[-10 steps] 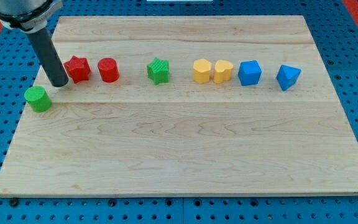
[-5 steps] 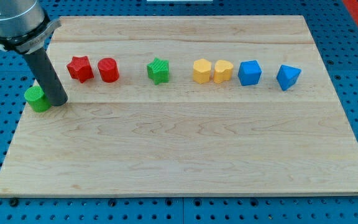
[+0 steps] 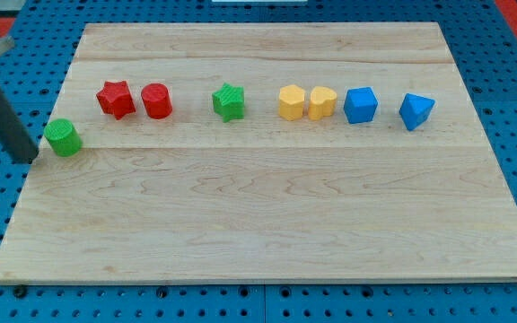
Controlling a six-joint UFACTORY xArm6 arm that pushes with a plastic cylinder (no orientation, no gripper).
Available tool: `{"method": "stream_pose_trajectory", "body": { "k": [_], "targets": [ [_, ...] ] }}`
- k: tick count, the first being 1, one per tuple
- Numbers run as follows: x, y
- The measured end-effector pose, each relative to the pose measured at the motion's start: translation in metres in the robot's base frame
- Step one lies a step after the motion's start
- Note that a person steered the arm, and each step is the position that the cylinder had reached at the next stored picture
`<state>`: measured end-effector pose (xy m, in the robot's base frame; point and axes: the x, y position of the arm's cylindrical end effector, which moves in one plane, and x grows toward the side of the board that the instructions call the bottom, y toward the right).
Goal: Keep red blocks and green blocks in a horizontal line with other blocks
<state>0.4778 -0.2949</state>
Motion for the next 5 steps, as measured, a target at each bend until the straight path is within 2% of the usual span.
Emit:
{"method": "stream_pose_trajectory", "body": {
  "k": [1,3,5],
  "targets": [
    [0.004,0.027],
    [-0.066,0.044],
    [-0.075,0.053]
  ]
}}
